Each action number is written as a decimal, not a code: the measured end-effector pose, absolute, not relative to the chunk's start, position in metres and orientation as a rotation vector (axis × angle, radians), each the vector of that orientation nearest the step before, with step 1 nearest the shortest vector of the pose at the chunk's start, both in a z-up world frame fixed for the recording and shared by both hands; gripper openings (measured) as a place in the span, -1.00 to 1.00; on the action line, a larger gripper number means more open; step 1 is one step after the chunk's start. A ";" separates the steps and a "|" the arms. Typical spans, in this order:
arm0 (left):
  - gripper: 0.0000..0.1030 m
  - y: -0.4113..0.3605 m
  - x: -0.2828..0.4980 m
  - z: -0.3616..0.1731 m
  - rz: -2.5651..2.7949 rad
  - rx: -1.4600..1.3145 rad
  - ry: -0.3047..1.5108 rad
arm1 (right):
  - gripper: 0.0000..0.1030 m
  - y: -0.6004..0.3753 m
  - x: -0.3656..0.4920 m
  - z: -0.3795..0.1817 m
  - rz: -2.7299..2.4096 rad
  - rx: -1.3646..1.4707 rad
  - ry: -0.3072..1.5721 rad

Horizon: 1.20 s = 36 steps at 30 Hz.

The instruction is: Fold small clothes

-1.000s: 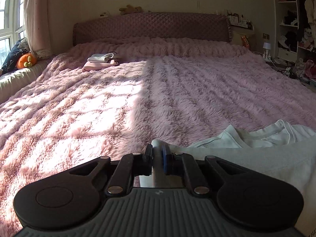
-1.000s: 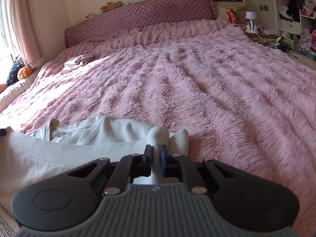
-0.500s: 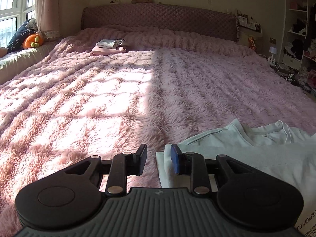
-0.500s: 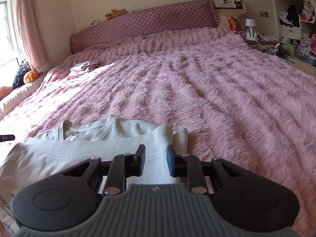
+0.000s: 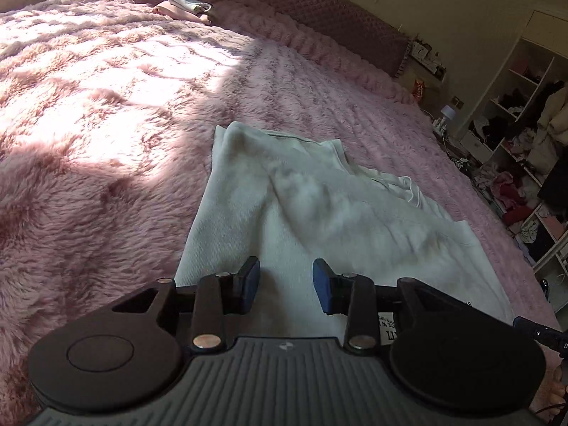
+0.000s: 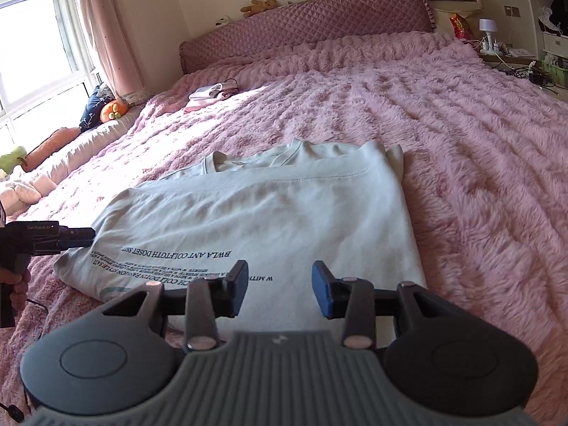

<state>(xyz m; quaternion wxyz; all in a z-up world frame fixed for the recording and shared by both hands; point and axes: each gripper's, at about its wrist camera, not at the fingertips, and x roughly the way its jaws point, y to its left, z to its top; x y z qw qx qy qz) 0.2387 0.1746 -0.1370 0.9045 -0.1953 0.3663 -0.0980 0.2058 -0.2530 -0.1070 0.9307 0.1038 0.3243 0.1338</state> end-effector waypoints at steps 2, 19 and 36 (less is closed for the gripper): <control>-0.44 0.178 0.234 -0.145 -0.191 -0.403 0.777 | -0.33 -0.260 0.207 -0.120 0.209 0.224 0.721; -0.67 0.210 0.194 -0.127 -0.047 -0.515 0.896 | -0.51 -0.287 0.198 -0.142 0.126 0.367 0.752; -0.17 0.200 0.201 -0.130 -0.011 -0.580 0.799 | -0.36 -0.289 0.194 -0.126 0.087 0.327 0.720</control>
